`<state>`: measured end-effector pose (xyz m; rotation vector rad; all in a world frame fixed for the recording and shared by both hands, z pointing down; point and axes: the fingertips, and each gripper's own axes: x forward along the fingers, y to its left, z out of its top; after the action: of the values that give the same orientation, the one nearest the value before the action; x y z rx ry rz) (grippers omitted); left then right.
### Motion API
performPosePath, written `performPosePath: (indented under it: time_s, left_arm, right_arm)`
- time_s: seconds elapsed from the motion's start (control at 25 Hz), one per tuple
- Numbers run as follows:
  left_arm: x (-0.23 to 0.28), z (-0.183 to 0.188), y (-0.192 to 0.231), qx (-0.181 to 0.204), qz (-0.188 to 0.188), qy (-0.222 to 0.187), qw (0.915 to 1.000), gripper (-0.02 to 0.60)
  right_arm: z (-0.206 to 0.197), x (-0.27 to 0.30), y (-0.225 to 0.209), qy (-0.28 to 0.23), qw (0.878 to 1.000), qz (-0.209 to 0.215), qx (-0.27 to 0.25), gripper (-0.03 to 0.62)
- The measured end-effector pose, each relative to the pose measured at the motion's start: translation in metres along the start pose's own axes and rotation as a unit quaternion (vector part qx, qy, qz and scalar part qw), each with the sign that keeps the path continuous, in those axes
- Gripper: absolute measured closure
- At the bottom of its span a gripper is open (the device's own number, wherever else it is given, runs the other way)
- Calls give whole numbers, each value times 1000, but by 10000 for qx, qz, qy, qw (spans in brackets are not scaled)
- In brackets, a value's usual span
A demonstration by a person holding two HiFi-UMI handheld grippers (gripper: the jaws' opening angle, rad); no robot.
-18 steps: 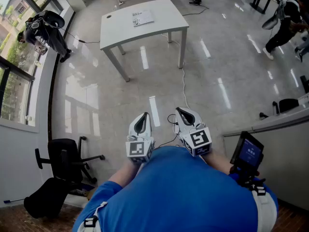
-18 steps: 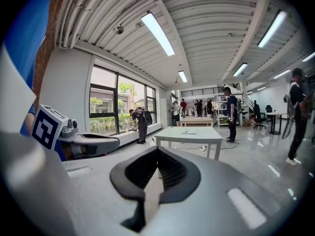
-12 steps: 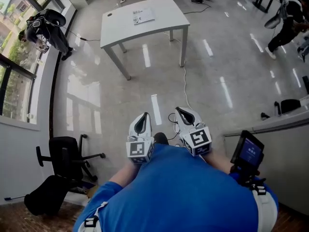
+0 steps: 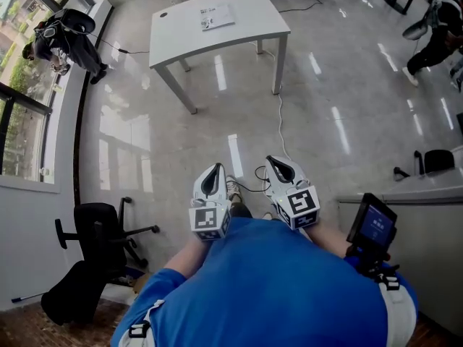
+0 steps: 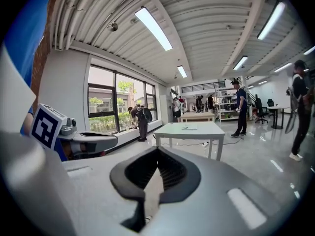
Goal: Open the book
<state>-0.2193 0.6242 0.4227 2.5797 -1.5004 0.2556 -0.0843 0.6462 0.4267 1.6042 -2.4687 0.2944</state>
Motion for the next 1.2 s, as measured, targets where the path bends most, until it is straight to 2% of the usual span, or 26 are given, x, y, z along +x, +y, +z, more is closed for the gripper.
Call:
performPosePath:
  time_s: [0.12,0.24,0.56,0.68,0.96,1.2]
  left_arm:
    - [46,-7,21,-75,-4,80,9999,575]
    - [68,-11,48,-177,-12,127,9998,575]
    - [129,16,123,-209,-187,95,9996,575]
    - [144,15,152,-172,-247,50,9995,575]
    - [184,10,195,-216,-271,-30,9994,575]
    - [194,14,201,-263,-324,-59,9991,575]
  right_arm:
    - [-7,45,-25,148,9999,21,44,591]
    - [-3,79,-26,286,9996,31,50,591]
    - [39,182,-27,277,9996,-68,-28,591]
    - [53,215,-22,240,9996,-124,-39,591]
    - [67,273,-30,247,9994,-200,-125,591]
    - [74,284,-38,242,9991,-292,-170,591]
